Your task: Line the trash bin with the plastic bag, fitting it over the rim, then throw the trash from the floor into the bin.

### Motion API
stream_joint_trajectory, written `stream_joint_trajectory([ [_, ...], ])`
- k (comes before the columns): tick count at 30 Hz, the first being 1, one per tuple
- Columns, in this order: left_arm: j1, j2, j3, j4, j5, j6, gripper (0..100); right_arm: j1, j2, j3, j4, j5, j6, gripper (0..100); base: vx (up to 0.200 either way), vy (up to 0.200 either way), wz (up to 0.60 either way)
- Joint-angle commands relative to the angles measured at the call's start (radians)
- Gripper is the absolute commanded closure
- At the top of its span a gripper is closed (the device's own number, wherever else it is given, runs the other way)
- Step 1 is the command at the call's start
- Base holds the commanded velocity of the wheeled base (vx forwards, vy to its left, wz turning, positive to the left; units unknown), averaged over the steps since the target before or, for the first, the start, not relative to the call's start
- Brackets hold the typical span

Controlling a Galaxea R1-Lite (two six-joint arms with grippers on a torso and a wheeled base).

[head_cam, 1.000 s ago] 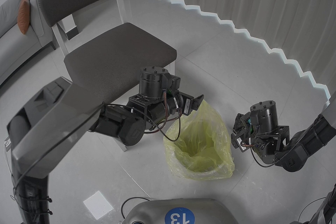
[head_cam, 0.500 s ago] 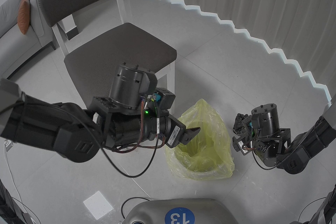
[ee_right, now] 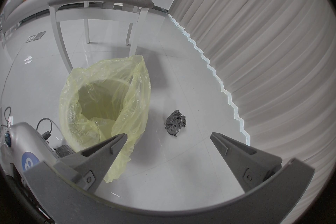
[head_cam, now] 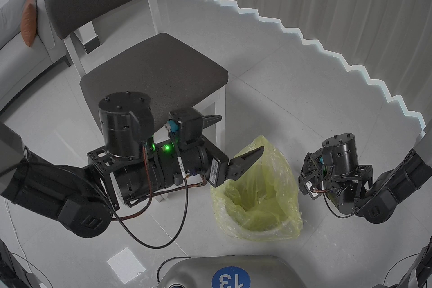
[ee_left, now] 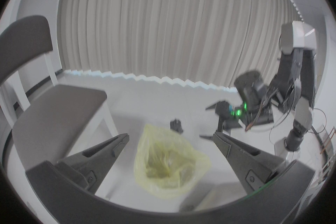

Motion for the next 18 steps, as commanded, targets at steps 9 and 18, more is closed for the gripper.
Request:
stream_joint_trajectory([
  [9, 0.008, 0.05, 0.108, -0.182, -0.054, -0.032, 0, 0.0, 0.005, -0.001, 0.0, 0.0, 0.0, 0, 0.0, -0.022, 0.0],
  [18, 0.006, 0.043, 0.118, -0.197, -0.026, -0.048, 0, 0.006, 0.019, -0.003, 0.001, 0.0, -0.002, 0, 0.0, -0.178, 0.0],
])
